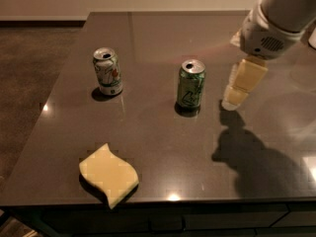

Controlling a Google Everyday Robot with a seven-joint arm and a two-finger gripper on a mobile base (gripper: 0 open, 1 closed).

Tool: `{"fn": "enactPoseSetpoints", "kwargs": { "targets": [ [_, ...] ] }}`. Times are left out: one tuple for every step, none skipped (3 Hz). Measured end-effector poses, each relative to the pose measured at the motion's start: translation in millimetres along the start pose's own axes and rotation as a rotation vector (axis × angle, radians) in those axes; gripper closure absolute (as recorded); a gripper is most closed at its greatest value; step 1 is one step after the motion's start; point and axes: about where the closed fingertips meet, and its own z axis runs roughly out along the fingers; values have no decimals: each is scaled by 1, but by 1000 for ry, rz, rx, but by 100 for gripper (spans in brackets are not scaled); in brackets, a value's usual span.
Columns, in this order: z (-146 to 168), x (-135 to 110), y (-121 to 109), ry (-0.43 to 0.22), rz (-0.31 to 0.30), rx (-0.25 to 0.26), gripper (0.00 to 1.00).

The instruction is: Move green can near sponge

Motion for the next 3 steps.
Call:
{"fn": "enactPoseSetpoints", "kwargs": {
  "targets": [
    [18, -26, -8, -50, 3, -20, 0],
    [35, -49, -7, -93, -6, -51, 0],
    [52, -61, -7, -119, -12, -82, 0]
  ]
}}
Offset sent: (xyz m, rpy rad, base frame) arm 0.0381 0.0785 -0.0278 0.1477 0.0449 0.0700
